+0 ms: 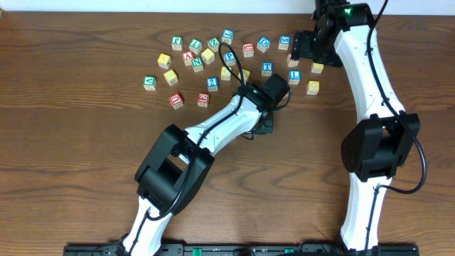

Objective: Spell out ROBOT
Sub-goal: 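Carry the green B block right of the O block and set it down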

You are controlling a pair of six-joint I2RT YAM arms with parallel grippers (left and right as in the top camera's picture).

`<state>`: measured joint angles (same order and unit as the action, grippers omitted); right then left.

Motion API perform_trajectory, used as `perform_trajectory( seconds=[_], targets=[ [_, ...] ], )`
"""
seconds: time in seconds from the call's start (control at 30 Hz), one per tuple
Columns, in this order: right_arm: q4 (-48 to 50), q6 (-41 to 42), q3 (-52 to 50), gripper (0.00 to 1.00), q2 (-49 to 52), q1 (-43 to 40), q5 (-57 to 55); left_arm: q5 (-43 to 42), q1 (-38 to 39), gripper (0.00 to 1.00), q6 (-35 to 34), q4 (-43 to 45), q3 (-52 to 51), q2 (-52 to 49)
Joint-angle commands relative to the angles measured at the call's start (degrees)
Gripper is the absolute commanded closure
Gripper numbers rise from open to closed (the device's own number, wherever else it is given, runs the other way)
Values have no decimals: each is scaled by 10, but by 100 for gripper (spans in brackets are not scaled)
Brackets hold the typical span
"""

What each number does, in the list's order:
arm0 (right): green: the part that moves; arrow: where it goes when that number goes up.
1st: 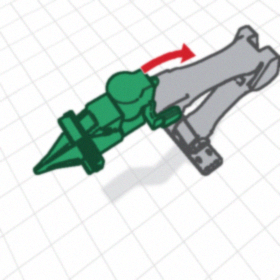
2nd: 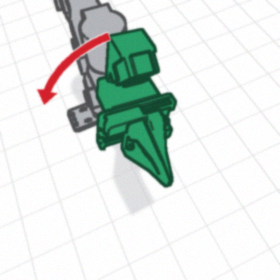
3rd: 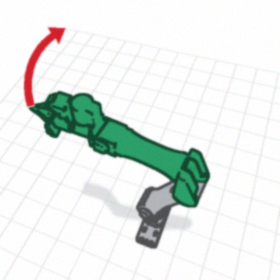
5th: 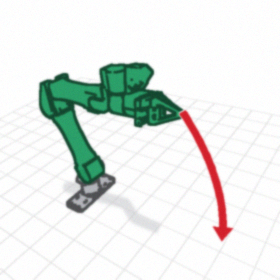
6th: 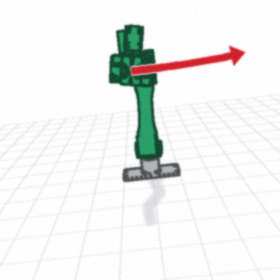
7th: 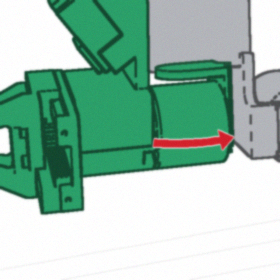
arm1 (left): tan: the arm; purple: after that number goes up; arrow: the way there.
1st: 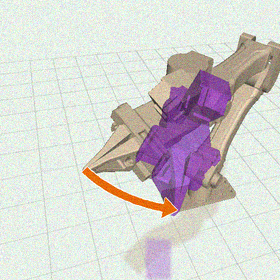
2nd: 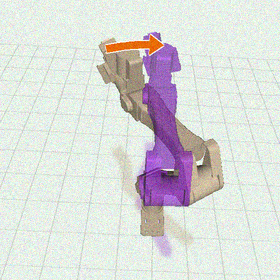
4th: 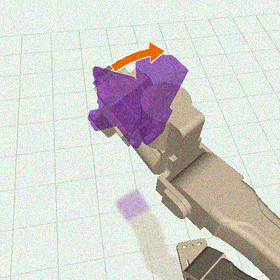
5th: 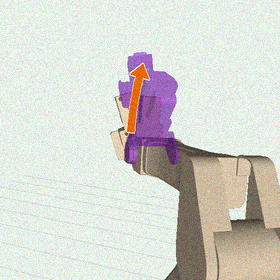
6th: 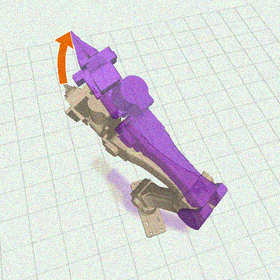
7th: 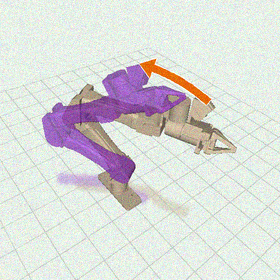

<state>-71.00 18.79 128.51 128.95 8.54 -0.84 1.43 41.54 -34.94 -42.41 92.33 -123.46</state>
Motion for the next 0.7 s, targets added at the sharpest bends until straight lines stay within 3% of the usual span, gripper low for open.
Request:
perform_trajectory(
  seconds=[0.0,0.67],
  targets=[
    [-1,-9,-4,15,-7,0,3,12,1,76,-8,3,-22,-10],
    [-3,-13,-4,13,-7,0,3,25,-2,80,-61,-45,-22,18]
  ],
)
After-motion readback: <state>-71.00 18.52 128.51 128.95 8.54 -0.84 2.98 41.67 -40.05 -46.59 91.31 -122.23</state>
